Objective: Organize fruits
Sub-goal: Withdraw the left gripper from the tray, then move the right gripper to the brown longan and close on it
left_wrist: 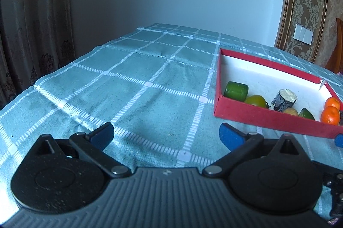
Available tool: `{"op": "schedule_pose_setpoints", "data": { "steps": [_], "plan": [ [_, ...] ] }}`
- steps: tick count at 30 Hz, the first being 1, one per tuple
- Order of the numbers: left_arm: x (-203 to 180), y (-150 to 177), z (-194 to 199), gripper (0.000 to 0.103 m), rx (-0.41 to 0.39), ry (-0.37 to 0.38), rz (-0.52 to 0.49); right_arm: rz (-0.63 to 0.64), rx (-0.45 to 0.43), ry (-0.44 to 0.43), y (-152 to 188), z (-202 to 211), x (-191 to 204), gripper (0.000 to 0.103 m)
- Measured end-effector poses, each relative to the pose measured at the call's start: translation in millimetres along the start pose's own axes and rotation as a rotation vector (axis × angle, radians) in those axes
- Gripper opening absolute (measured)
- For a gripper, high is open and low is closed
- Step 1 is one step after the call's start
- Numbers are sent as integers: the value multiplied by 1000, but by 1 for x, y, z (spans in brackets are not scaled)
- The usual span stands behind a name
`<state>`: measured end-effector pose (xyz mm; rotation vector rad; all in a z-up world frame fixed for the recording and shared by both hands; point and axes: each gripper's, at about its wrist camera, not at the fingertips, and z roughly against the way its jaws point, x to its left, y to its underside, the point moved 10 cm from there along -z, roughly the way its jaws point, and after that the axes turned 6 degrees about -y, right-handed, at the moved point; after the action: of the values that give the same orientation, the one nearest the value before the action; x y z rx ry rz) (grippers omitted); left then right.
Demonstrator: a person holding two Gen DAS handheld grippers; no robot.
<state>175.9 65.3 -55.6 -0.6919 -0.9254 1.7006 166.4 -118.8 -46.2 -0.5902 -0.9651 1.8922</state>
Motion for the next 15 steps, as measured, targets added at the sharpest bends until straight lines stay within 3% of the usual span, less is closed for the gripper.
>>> {"op": "schedule_pose_setpoints", "data": {
  "steps": [15],
  "plan": [
    [2, 0, -1, 103, 2, 7, 19, 29, 41, 22, -3, -30, 6, 82]
  ]
}}
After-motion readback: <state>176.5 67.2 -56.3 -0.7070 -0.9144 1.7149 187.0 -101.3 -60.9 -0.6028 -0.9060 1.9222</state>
